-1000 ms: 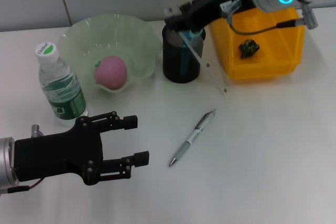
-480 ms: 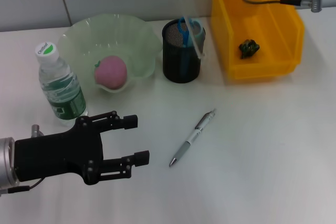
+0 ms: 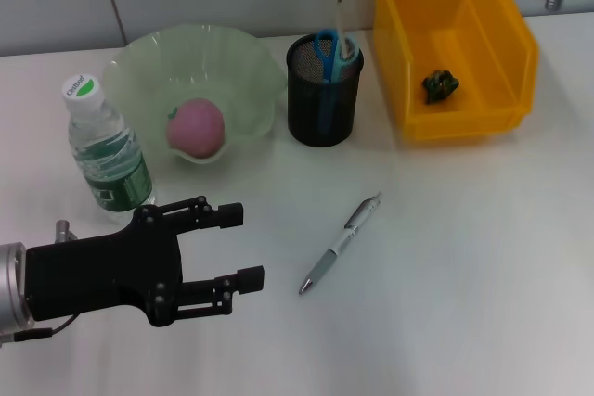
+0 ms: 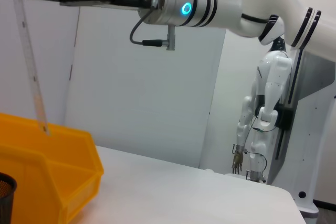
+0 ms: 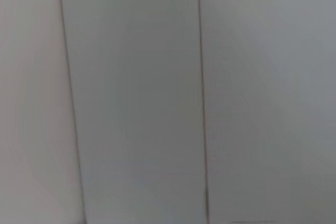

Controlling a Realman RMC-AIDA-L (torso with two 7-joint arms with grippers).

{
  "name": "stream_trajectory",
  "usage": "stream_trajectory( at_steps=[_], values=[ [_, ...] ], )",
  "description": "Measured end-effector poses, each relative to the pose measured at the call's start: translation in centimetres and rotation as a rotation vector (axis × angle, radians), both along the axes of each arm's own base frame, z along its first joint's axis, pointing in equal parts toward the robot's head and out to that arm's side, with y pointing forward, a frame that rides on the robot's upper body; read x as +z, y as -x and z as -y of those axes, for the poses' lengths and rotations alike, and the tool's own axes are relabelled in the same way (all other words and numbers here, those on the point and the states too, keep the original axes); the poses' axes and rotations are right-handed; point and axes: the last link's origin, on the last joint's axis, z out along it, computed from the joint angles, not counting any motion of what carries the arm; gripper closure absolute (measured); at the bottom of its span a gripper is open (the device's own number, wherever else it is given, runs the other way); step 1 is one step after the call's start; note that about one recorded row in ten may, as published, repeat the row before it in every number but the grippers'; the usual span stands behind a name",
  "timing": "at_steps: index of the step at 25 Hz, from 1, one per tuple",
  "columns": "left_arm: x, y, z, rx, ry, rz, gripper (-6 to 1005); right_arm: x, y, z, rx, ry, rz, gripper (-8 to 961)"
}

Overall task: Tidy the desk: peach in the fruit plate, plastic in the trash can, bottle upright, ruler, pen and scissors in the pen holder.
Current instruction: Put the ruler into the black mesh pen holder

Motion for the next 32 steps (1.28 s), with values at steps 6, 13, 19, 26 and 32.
stream_trajectory(
  at_steps=[6, 13, 19, 26, 32],
  values=[
    [0.0, 0.0, -0.1, 0.0, -0.001, 0.0, 229, 0.0, -1.5, -1.3, -0.022, -0.033, -0.036, 563],
    [0.0, -0.2, -0.3, -0.004, -0.004, 0.001, 229, -0.9, -1.9, -2.5, -0.048, -0.006, -0.034, 563],
    [-0.1, -0.3, -0.6, -0.003, -0.012, -0.008, 229, -2.0, -2.3, -2.7, -0.049, 0.009, -0.015, 563],
    [-0.4, -0.4, -0.8, -0.012, -0.02, -0.022, 229, -3.8, -3.1, -3.5, -0.064, 0.013, 0.015, 563],
    [-0.4, -0.4, -0.8, -0.017, -0.021, -0.023, 229, -4.4, -2.4, -4.2, -0.059, 0.003, 0.033, 563]
  ],
)
